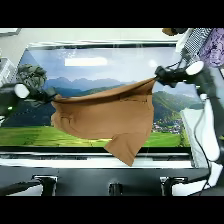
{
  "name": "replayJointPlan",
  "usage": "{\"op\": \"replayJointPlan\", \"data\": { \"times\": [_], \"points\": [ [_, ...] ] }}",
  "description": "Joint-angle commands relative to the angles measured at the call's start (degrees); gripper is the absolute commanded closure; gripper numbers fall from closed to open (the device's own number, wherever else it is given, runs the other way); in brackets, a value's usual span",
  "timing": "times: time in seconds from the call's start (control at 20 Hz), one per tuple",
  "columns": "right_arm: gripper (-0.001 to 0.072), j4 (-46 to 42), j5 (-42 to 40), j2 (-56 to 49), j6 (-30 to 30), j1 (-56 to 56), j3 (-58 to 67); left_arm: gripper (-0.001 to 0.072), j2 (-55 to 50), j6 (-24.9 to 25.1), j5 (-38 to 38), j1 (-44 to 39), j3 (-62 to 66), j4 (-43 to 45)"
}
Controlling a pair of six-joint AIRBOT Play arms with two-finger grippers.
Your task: Fold the clothes and pants, and hang the long-sleeved shirts on hangers.
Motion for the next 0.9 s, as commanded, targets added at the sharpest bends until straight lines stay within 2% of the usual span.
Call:
{"op": "replayJointPlan", "data": {
  "times": [0.0, 0.15, 0.2, 0.25, 0.3, 0.35, 0.4, 0.45, 0.5, 0.7, 0.85],
  "points": [
    [0.0686, -2.12, -6.84, -7.93, 3.54, 3.41, 0.0, 0.0691, -9.27, 0.04, 5.25, -0.04, -0.26, -2.97],
    [0.0684, -1.01, -5.57, -9.31, 3.56, 3.67, 0.0, 0.0688, -10.93, 0.04, 5.2, -0.04, -0.26, -3.85],
    [0.0663, -1.03, -4.98, -9.16, 3.52, 3.52, 0.0, 0.0637, -10.86, 0.07, 5.05, -0.02, -0.26, -3.85],
    [0.0591, -1.11, -3.89, -8.83, 3.5, 3.43, 0.02, 0.05, -10.69, 0.15, 4.07, 0.17, 0.02, -3.85],
    [0.0511, -1.05, -1.95, -8.28, 3.26, 2.99, 0.28, 0.0333, -10.51, 0.2, 2.08, 0.59, 0.76, -3.82],
    [0.041, -1.05, 0.33, -7.21, 3.26, 2.16, 0.37, 0.0208, -10.19, 0.63, -0.98, 1.44, 1.92, -3.89],
    [0.0306, -1.05, 2.32, -5.7, 2.45, 1.01, 0.35, 0.0195, -9.57, 3.26, -4.09, 2.51, 3.26, -3.89],
    [0.029, -1.05, 4.39, -3.72, 0.02, -0.57, 0.35, 0.0194, -8.61, 6.78, -6.62, 3.67, 4.07, -3.82],
    [0.0289, -1.07, 6.69, -1.79, -2.64, -2.43, 0.35, 0.0195, -7.1, 9.6, -8.79, 5.16, 4.26, -3.82],
    [0.0292, -1.05, 20.81, 4.2, -12.31, -11.72, -1.49, 0.0194, -0.81, 15.21, -16.55, 11.15, 3.3, -3.85],
    [0.0299, 2.21, 24.92, 8.46, -18.82, -15.93, -13.44, 0.0196, 3.17, 17.33, -20.02, 14.05, 0.31, -4.09]
  ]
}}
